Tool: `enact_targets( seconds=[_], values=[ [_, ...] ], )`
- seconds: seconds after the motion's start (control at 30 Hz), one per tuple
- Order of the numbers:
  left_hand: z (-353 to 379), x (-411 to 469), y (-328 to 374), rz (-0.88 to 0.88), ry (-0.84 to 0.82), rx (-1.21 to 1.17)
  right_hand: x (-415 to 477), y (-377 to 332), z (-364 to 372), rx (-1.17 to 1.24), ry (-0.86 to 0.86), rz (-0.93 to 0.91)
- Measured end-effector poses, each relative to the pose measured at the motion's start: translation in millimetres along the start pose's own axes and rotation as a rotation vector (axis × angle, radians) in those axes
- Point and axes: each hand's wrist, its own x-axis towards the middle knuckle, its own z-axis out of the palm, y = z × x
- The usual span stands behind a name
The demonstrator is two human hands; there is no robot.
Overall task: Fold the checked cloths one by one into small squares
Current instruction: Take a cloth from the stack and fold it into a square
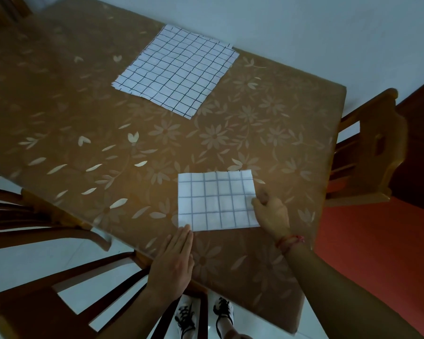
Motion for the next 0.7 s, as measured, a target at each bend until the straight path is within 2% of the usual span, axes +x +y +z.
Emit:
enact_targets(
  seconds=[0.3,0.43,0.6,0.7],
  values=[
    [0,-1,0,-0.025,-0.027,-0.006,19,-9,5,0.072,0.020,0.142],
    [-1,-1,1,-0.029,-0.036,-0.012,24,-14,11,0.167,-0.023,0.214],
    [-1,-1,1,-0.043,-0.049,-0.016,35,-20,9,0.219,-0.122,0.063],
    [0,-2,1,-0.042,-0.041,-0.020,38,-18,11,0.275,-0.099,0.079]
  ],
)
